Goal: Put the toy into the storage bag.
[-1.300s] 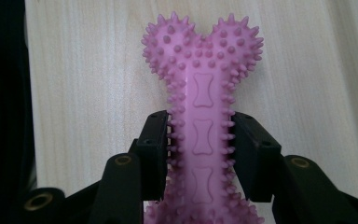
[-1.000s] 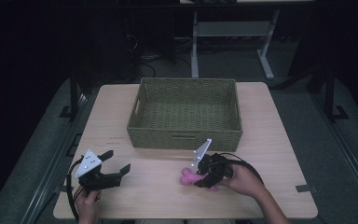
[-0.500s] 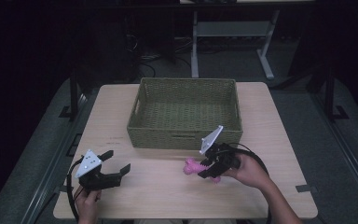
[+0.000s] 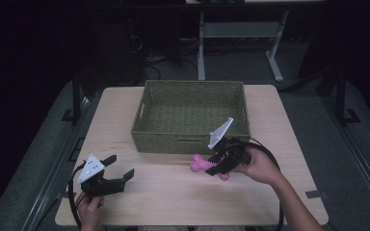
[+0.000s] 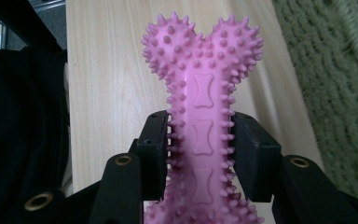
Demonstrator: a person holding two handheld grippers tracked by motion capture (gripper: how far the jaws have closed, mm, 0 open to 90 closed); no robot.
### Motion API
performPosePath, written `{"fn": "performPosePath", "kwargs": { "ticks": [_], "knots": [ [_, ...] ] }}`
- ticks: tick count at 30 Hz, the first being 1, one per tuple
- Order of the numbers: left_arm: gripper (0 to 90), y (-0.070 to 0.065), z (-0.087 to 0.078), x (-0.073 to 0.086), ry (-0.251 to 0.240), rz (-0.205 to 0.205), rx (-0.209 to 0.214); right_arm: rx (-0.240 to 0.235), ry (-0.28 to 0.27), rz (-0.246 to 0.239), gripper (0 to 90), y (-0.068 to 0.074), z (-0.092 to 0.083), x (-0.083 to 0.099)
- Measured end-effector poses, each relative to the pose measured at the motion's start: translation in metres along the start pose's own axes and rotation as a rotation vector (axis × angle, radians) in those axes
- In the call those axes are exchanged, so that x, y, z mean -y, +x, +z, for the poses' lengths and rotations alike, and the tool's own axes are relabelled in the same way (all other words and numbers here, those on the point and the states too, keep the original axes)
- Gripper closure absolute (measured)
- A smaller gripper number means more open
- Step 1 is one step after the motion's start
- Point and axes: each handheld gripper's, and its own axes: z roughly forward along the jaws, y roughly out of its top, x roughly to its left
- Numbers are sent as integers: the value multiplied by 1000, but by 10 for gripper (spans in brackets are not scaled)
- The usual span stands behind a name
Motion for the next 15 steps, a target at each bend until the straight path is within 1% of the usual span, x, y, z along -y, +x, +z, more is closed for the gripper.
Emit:
{"fn": "performPosePath", "kwargs": {
  "ticks": [2,9,10,13,15],
  "knots": [
    [139,0,0,0,1,-3,0,-8,-15,7,579,-2,-4,-2],
    [138,0,0,0,-1,1,2,-18,-34,11,579,-11,-13,-7],
    [138,0,0,0,0,-4,3,-18,-34,11,579,-11,-13,-7],
    [138,0,0,0,0,-1,3,-23,-36,12,579,-12,-16,-10],
    [138,0,0,0,-1,0,2,-18,-29,12,579,-13,-17,-11]
  ]
}}
